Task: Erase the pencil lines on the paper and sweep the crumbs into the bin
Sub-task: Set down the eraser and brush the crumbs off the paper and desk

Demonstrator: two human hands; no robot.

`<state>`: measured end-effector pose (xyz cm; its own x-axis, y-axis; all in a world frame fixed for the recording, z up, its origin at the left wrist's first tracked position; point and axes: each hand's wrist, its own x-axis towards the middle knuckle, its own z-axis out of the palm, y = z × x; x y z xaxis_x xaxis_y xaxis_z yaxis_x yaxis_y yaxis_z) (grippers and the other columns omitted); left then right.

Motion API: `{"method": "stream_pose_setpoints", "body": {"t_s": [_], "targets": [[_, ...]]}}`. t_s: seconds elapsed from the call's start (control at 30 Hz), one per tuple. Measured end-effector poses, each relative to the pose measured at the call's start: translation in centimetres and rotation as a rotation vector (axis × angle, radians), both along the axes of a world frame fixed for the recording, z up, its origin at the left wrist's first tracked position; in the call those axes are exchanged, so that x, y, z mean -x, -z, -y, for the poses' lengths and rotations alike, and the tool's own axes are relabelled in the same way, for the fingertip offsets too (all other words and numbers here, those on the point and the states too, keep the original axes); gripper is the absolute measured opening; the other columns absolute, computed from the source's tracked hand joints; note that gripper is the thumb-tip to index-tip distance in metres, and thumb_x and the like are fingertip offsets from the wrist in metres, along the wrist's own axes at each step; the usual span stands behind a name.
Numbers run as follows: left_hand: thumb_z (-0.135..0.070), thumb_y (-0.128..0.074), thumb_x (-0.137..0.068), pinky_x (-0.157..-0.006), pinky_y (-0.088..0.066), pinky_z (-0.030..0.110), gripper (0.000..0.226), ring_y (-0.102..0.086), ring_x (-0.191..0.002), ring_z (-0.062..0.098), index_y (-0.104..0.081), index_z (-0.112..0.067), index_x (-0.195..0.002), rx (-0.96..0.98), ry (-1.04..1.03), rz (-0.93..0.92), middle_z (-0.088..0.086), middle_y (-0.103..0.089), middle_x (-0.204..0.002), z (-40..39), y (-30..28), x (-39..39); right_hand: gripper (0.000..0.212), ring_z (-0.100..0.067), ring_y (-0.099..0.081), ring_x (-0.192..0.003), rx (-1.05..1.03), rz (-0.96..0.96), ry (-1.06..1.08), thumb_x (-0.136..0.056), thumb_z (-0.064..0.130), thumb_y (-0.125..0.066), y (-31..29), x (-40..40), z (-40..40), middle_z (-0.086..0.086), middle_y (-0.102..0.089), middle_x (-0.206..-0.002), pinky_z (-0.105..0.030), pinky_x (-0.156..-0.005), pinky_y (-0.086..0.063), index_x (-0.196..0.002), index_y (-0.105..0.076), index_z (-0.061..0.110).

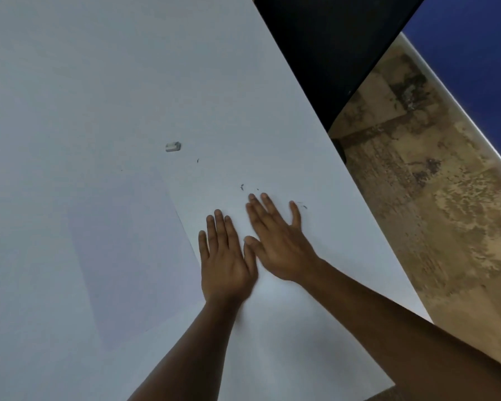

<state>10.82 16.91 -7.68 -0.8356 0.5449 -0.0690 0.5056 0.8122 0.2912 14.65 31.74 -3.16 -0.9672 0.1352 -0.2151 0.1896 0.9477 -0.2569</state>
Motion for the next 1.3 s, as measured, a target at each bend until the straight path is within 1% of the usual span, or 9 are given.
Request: {"method": "stream_pose_setpoints", "body": {"t_s": [0.13, 0.27, 0.37, 0.57, 0.63, 0.8, 0.93, 1.07, 1.3], "targets": [[-0.04, -0.031, -0.107, -0.13, 0.0, 0.046, 0.071, 0.01, -0.16, 0.025, -0.006, -0.008, -0.165, -0.009, 0.023, 0.038, 0.012, -0.001, -0.172, -0.1, 0.0, 0.1, 0.065, -0.011, 0.013, -0.15, 0.084, -0.032, -0.089, -0.101, 0.05, -0.004, -0.6, 6.3, 1.5, 0.007, 0.004, -0.165, -0.059, -0.118, 0.005, -0.157, -0.009, 0.018], [-0.039, -0.023, -0.107, -0.13, 0.001, 0.047, 0.065, 0.007, -0.16, 0.025, -0.014, -0.01, -0.165, 0.0, 0.032, 0.034, 0.012, -0.008, -0.173, -0.2, -0.2, 0.3, 0.077, -0.011, 0.012, -0.15, 0.023, 0.076, -0.171, -0.094, 0.059, 0.005, -0.1, 9.4, 1.2, 0.006, 0.006, -0.165, -0.063, -0.116, 0.005, -0.157, -0.008, 0.017], [-0.039, -0.021, -0.107, -0.129, -0.003, 0.047, 0.066, 0.004, -0.16, 0.028, -0.015, -0.005, -0.164, 0.013, 0.019, 0.006, 0.014, -0.007, -0.172, -0.1, -0.2, 0.2, 0.077, -0.012, 0.014, -0.15, -0.084, 0.116, -0.144, -0.095, 0.061, 0.004, 0.6, 7.3, -0.4, 0.005, 0.01, -0.165, -0.063, -0.116, 0.007, -0.157, -0.004, 0.017], [-0.039, -0.025, -0.106, -0.128, -0.005, 0.049, 0.068, 0.004, -0.16, 0.03, -0.015, -0.002, -0.163, 0.019, 0.004, -0.01, 0.014, -0.002, -0.173, -0.2, -0.2, 0.0, 0.082, -0.015, 0.019, -0.149, -0.139, 0.217, 0.047, -0.09, 0.065, 0.012, -0.8, 1.7, -4.6, 0.001, 0.02, -0.163, -0.061, -0.117, 0.004, -0.155, 0.009, 0.015], [-0.04, -0.023, -0.106, -0.128, -0.005, 0.048, 0.068, 0.004, -0.16, 0.029, -0.014, -0.003, -0.163, 0.027, 0.0, -0.005, 0.014, -0.002, -0.173, -0.2, -0.3, 0.1, 0.081, -0.014, 0.018, -0.149, -0.095, 0.16, 0.031, -0.091, 0.065, 0.011, -1.5, 3.7, -4.2, 0.001, 0.017, -0.163, -0.061, -0.117, 0.003, -0.156, 0.006, 0.016], [-0.045, -0.015, -0.107, -0.128, -0.005, 0.047, 0.068, 0.007, -0.16, 0.025, -0.01, -0.007, -0.164, 0.03, -0.006, 0.019, 0.01, -0.003, -0.173, -0.3, -0.7, 0.3, 0.075, -0.014, 0.012, -0.151, 0.038, 0.051, -0.091, -0.099, 0.061, -0.012, -1.3, 14.4, 0.6, 0.002, 0.008, -0.165, -0.06, -0.117, 0.002, -0.157, -0.007, 0.014], [-0.047, -0.008, -0.107, -0.13, -0.006, 0.048, 0.069, 0.008, -0.16, 0.024, -0.008, -0.009, -0.164, 0.039, -0.012, 0.03, 0.009, -0.002, -0.173, -0.2, -0.7, 0.3, 0.076, -0.017, 0.01, -0.151, 0.031, 0.077, -0.142, -0.1, 0.06, -0.012, 0.1, 19.5, 3.0, -0.001, 0.006, -0.165, -0.062, -0.116, 0.0, -0.157, -0.007, 0.009], [-0.045, -0.015, -0.107, -0.13, -0.007, 0.048, 0.068, 0.009, -0.16, 0.024, -0.009, -0.008, -0.164, 0.043, -0.011, 0.03, 0.009, -0.002, -0.173, -0.1, -0.6, 0.3, 0.076, -0.015, 0.012, -0.151, -0.01, 0.098, -0.124, -0.099, 0.061, -0.01, 1.0, 17.4, 1.5, 0.001, 0.01, -0.165, -0.062, -0.117, 0.002, -0.157, -0.002, 0.013], [-0.041, -0.023, -0.106, -0.129, -0.006, 0.049, 0.069, 0.008, -0.16, 0.026, -0.014, -0.004, -0.163, 0.027, 0.005, 0.007, 0.013, -0.002, -0.173, -0.1, -0.3, 0.2, 0.08, -0.015, 0.015, -0.15, -0.084, 0.184, -0.01, -0.093, 0.064, 0.005, -0.4, 6.4, -2.3, 0.0, 0.014, -0.164, -0.06, -0.118, 0.004, -0.156, 0.003, 0.014]]}}
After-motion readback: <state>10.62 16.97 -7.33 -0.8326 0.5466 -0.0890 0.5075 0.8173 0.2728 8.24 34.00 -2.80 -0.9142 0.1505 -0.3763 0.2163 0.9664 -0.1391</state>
